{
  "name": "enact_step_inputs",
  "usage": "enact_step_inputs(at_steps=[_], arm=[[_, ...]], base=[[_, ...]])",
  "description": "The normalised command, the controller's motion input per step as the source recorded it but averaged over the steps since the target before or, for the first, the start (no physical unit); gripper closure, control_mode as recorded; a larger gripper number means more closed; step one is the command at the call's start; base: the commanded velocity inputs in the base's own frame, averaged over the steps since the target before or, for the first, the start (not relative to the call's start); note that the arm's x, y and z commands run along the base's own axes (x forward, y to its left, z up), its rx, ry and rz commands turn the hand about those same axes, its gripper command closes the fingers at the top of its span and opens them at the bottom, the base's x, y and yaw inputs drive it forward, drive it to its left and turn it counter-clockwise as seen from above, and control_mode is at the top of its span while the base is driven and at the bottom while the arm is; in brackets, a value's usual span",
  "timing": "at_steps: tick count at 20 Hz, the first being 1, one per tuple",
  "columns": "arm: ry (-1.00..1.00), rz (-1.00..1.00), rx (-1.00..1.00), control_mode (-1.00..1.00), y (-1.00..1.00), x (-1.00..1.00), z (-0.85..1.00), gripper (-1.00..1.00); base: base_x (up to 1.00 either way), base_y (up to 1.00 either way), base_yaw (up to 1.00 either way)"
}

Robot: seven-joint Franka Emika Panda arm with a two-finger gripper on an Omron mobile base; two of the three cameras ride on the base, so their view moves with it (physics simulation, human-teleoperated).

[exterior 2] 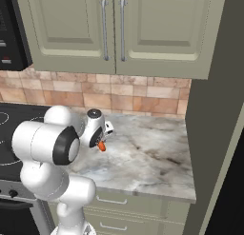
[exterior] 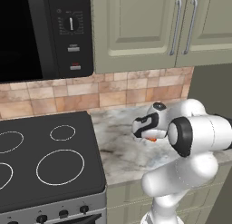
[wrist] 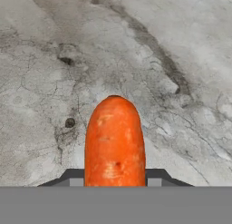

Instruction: Open the fridge, remove the kiwi, carrot, and steak, and place them on any counter.

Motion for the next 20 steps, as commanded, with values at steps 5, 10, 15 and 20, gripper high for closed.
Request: enact_step_inputs(at_steps=[5, 10, 15, 20], arm=[[0.00, 0.00, 0.01, -1.00, 0.00, 0.02, -0.02, -1.00], [-0.10, 0.00, 0.00, -1.00, 0.00, -0.04, 0.29, -1.00], [-0.19, 0.00, 0.03, -1.00, 0.00, -0.37, 0.94, -1.00], [-0.07, -0.02, 0.10, -1.00, 0.00, -0.44, 1.00, -1.00]], base=[[0.00, 0.00, 0.00], [0.00, 0.00, 0.00], [0.00, 0.00, 0.00], [0.00, 0.00, 0.00]])
